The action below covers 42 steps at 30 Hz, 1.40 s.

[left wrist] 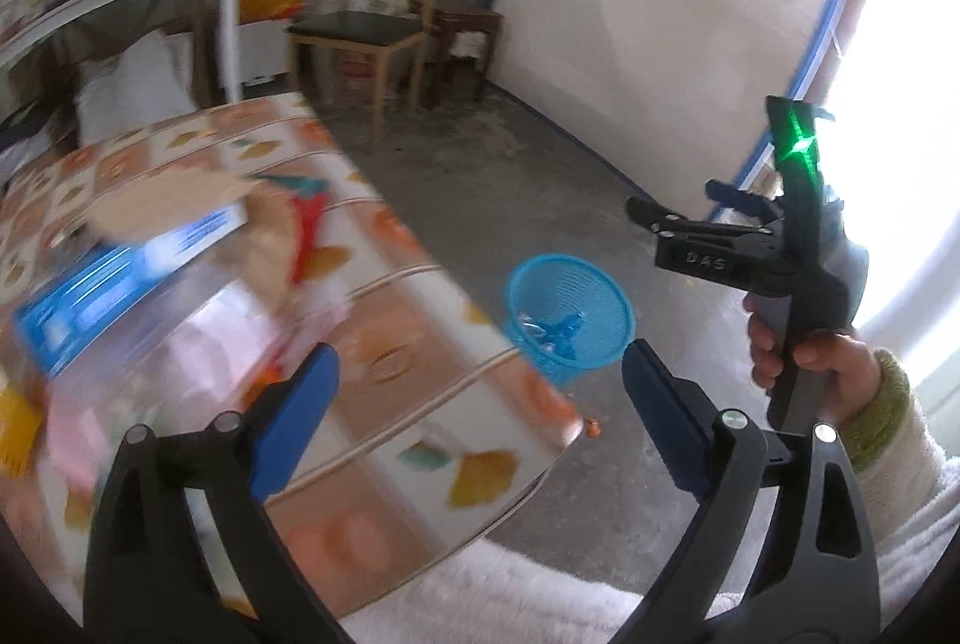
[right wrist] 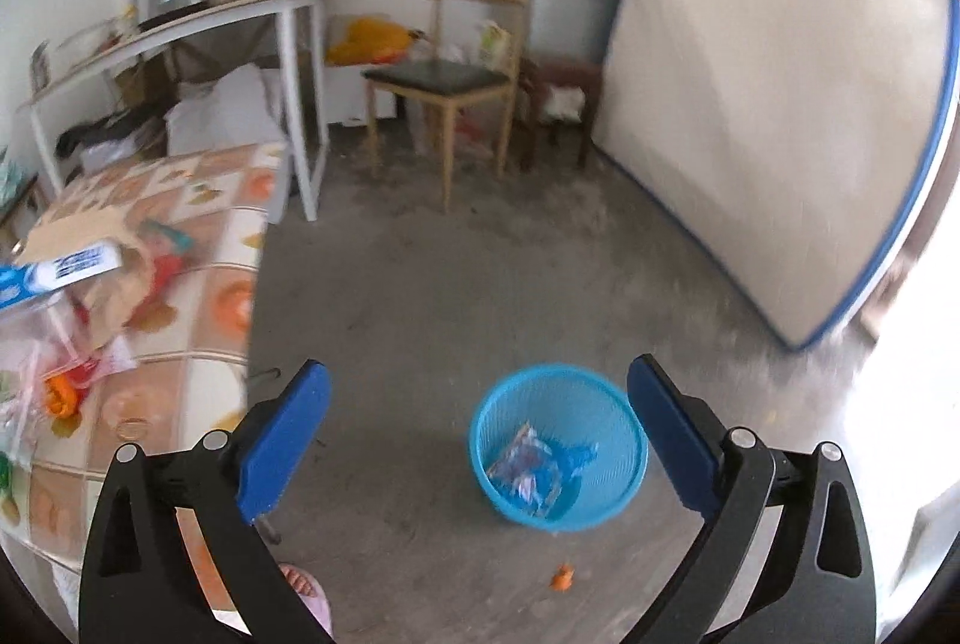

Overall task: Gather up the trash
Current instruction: 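Move both open tools back over the table toward the brown paper towel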

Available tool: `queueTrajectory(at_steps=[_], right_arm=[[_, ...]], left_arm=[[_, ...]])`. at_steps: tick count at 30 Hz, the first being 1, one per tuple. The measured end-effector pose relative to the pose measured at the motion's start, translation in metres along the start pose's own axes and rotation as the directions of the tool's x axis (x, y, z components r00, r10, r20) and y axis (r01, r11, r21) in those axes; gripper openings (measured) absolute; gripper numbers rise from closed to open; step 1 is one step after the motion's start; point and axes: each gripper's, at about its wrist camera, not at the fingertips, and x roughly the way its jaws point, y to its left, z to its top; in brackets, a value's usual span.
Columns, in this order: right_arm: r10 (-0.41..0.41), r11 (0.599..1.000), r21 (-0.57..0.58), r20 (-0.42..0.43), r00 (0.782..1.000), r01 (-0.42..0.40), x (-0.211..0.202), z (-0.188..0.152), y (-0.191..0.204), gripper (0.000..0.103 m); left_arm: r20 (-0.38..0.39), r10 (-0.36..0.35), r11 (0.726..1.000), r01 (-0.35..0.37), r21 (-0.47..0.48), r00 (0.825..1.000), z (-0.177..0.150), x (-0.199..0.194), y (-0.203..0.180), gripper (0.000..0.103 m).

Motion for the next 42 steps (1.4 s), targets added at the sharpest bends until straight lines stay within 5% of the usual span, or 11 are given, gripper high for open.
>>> queueTrajectory(at_steps=[5, 11, 15, 18, 22, 23, 27, 33, 39, 42], right_arm=[[0.155, 0.986, -0.076, 0.076, 0.985, -0.15, -0.03, 0.011, 0.033, 0.096], [0.358, 0.933, -0.06, 0.092, 0.929, -0.354, -0.051, 0.019, 0.064, 0.096], [0.47, 0.883, -0.029, 0.07, 0.88, -0.469, -0.058, 0.028, 0.088, 0.096], [0.567, 0.823, 0.017, 0.022, 0.823, -0.568, -0.054, 0.038, 0.109, 0.096], [0.632, 0.775, 0.064, -0.049, 0.773, -0.629, -0.035, 0.06, 0.142, 0.096], [0.662, 0.749, 0.072, -0.065, 0.746, -0.659, -0.028, 0.069, 0.152, 0.096], [0.702, 0.707, 0.053, -0.164, 0.693, -0.705, 0.009, 0.1, 0.202, 0.096], [0.624, 0.743, -0.031, -0.333, 0.707, -0.669, 0.077, 0.12, 0.268, 0.096], [0.563, 0.749, -0.112, -0.413, 0.716, -0.653, 0.104, 0.109, 0.297, 0.096], [0.547, 0.753, -0.127, -0.425, 0.721, -0.646, 0.111, 0.106, 0.3, 0.081]], left_arm=[[0.02, 0.06, 0.993, -0.058, -0.106, 0.998, -0.026, -0.032, 0.035, 0.094], [0.073, 0.089, 0.96, -0.066, -0.271, 0.993, -0.061, -0.071, 0.072, 0.094], [0.107, 0.146, 0.948, -0.108, -0.299, 0.983, -0.075, -0.091, 0.087, 0.094], [0.151, 0.189, 0.942, -0.135, -0.308, 0.97, -0.084, -0.103, 0.096, 0.094], [0.172, 0.273, 0.931, -0.214, -0.296, 0.947, -0.087, -0.11, 0.109, 0.094], [0.174, 0.283, 0.929, -0.224, -0.295, 0.943, -0.086, -0.11, 0.113, 0.094], [0.193, 0.299, 0.923, -0.232, -0.308, 0.934, -0.081, -0.107, 0.13, 0.094], [0.191, 0.296, 0.921, -0.227, -0.317, 0.936, -0.073, -0.095, 0.149, 0.094], [0.17, 0.273, 0.92, -0.206, -0.332, 0.947, -0.077, -0.084, 0.167, 0.094], [0.161, 0.273, 0.919, -0.207, -0.336, 0.948, -0.08, -0.081, 0.174, 0.094]])
